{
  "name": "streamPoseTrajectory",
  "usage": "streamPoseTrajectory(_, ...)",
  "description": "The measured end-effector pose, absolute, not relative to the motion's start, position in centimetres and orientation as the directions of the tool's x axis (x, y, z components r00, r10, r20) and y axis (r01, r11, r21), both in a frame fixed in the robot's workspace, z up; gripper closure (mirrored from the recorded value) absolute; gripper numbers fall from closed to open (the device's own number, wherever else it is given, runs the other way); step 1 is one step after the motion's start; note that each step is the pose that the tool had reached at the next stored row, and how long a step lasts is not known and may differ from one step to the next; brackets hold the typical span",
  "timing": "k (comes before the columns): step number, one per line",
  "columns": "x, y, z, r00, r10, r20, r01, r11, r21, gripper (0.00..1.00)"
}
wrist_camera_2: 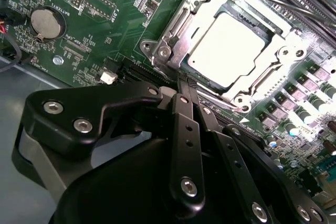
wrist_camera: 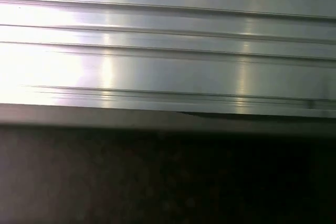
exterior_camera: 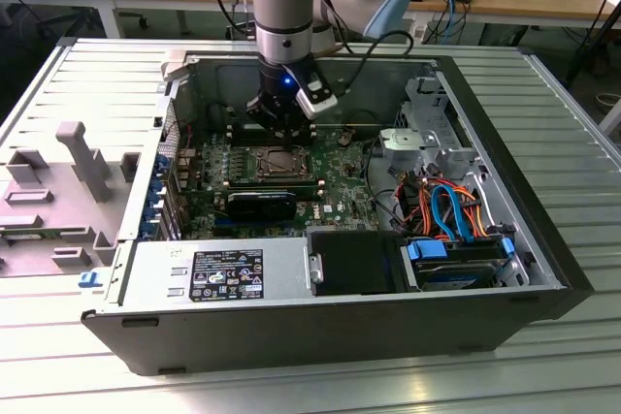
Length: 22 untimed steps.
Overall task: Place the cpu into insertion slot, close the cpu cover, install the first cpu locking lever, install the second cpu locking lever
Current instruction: 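Install the first cpu locking lever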
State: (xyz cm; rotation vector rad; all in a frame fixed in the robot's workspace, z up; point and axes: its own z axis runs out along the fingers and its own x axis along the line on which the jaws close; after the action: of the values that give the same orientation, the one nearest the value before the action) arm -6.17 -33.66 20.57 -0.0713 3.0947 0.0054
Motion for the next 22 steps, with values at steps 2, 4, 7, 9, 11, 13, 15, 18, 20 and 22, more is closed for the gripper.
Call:
streamPoseTrajectory(2,-6.09,-33.74,20.55,-0.998,-0.046,-0.046,-0.046,0.999,0.003,0.89)
streamPoseTrajectory(4,-6.01,-33.83,20.53,-0.998,-0.046,-0.045,-0.046,0.999,0.003,0.89)
streamPoseTrajectory(7,-5.89,-33.96,20.48,-0.998,-0.046,-0.044,-0.046,0.999,0.004,0.89)
streamPoseTrajectory(9,-5.82,-34.08,20.42,-0.998,-0.046,-0.044,-0.046,0.999,0.004,0.89)
streamPoseTrajectory(11,-5.75,-34.14,20.37,-0.998,-0.046,-0.043,-0.046,0.999,0.004,0.89)
streamPoseTrajectory(13,-5.62,-34.14,20.26,-0.998,-0.046,-0.041,-0.046,0.999,0.004,0.89)
streamPoseTrajectory(15,-5.4,-34.13,20.14,-0.998,-0.046,-0.04,-0.046,0.999,0.004,0.89)
streamPoseTrajectory(18,-5.23,-34.14,20.09,-0.998,-0.046,-0.039,-0.046,0.999,0.005,0.89)
streamPoseTrajectory(20,-5.19,-34.15,20.05,-0.998,-0.046,-0.038,-0.046,0.999,0.011,0.89)
streamPoseTrajectory(22,-5.14,-34.16,20.05,-0.998,-0.046,-0.037,-0.046,0.999,0.011,0.89)
